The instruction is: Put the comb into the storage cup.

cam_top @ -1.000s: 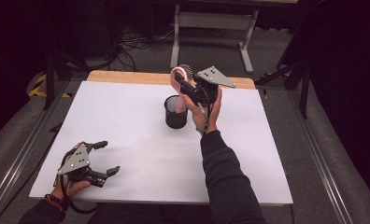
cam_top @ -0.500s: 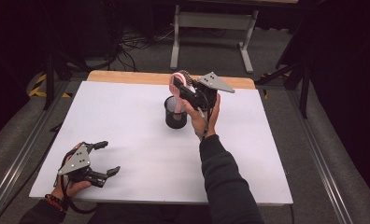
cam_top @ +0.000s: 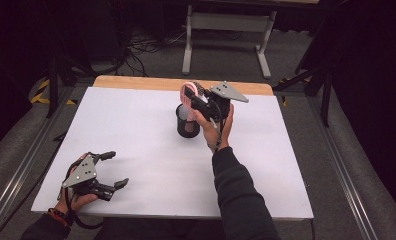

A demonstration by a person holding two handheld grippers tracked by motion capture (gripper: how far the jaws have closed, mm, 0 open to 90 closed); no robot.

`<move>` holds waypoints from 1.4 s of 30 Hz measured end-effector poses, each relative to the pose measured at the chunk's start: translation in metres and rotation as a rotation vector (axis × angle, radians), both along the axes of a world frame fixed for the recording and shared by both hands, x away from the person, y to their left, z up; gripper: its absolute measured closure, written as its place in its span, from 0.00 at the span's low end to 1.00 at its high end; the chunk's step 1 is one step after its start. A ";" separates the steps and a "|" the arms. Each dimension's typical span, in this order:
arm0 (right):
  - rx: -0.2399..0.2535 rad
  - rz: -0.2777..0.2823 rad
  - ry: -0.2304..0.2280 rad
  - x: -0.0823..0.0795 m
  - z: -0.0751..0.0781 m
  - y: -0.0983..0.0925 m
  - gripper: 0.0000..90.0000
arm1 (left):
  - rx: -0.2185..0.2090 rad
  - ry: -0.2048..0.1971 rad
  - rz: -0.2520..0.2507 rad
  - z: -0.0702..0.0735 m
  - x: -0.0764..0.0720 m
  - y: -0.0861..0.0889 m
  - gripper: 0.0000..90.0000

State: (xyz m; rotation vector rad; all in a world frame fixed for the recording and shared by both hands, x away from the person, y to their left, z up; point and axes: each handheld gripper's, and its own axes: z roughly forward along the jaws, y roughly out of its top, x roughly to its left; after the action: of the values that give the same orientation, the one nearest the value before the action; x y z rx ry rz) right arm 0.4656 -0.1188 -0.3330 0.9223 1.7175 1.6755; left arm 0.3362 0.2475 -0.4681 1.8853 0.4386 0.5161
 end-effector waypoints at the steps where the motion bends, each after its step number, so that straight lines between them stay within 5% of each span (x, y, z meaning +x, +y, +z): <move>1: 0.000 0.000 0.000 0.000 0.000 0.000 0.70 | -0.001 0.000 0.000 0.000 0.000 0.000 0.06; 42: 0.021 -0.011 0.058 0.002 -0.023 -0.005 0.68 | -0.002 -0.005 -0.007 0.000 -0.001 -0.001 0.06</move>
State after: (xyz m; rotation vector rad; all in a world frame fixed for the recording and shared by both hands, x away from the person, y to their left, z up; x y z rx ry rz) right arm 0.4675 -0.1241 -0.3561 0.9970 1.7323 1.6786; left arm 0.3351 0.2467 -0.4677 1.8830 0.4291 0.5160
